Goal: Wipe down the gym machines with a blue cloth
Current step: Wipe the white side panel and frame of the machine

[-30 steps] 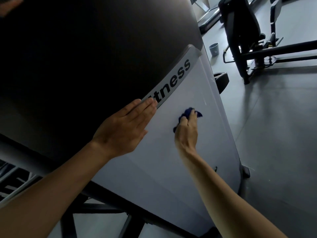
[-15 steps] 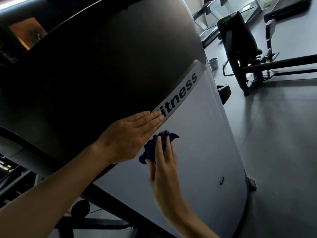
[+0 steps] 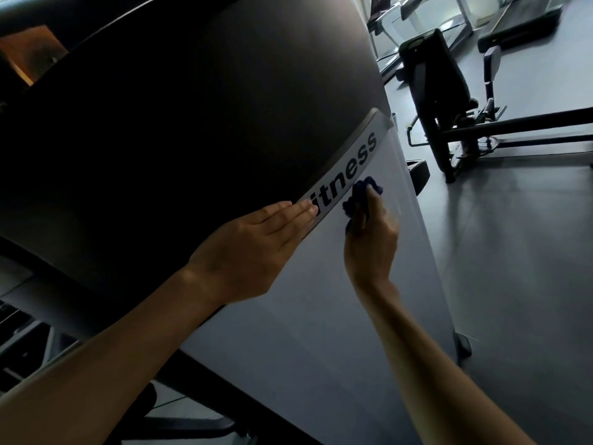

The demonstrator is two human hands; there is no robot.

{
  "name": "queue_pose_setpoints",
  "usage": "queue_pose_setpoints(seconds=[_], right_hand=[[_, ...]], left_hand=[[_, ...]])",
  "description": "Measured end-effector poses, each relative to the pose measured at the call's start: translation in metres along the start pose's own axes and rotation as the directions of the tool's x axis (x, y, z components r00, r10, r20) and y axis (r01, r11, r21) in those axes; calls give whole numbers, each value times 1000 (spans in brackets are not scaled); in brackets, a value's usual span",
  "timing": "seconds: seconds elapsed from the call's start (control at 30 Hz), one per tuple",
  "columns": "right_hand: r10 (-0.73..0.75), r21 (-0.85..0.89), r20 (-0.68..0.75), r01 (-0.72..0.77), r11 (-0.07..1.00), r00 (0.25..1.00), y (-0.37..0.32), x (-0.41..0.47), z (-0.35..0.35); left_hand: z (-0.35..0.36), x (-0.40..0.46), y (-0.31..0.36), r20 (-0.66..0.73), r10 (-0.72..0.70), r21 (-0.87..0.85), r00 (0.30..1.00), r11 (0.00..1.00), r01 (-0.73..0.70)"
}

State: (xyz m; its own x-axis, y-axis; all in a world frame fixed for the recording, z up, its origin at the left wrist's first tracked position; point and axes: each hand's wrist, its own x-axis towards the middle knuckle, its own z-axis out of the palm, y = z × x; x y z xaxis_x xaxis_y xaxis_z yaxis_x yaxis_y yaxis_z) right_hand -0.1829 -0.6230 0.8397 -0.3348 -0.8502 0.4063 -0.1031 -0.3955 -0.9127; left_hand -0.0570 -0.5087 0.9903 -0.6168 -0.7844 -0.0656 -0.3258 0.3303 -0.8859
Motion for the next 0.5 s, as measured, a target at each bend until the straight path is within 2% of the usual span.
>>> queue_pose_setpoints(seconds=[0.1,0.2,0.3,0.4,0.5], right_hand=[[-79,-57,42,81,995,996,-17,-47,-2],[-136,-42,139,143,989,981,-33,-105,-5],[-298,-122,195,325,938,935,-36,-150,-7],[-433,-237,201,472,849,879,-12,-130,-8],[-367,-226,144,392,892,919,4,-79,-9]], left_hand=[[2,0,1,2,-7,8,1000,1000,7],[1,0,1,10,2,42,1000,999,-2],[1,-1,1,10,9,83,1000,997,-10],[2,0,1,13,7,53,1000,999,-8],[2,1,1,7,9,40,1000,999,-10]])
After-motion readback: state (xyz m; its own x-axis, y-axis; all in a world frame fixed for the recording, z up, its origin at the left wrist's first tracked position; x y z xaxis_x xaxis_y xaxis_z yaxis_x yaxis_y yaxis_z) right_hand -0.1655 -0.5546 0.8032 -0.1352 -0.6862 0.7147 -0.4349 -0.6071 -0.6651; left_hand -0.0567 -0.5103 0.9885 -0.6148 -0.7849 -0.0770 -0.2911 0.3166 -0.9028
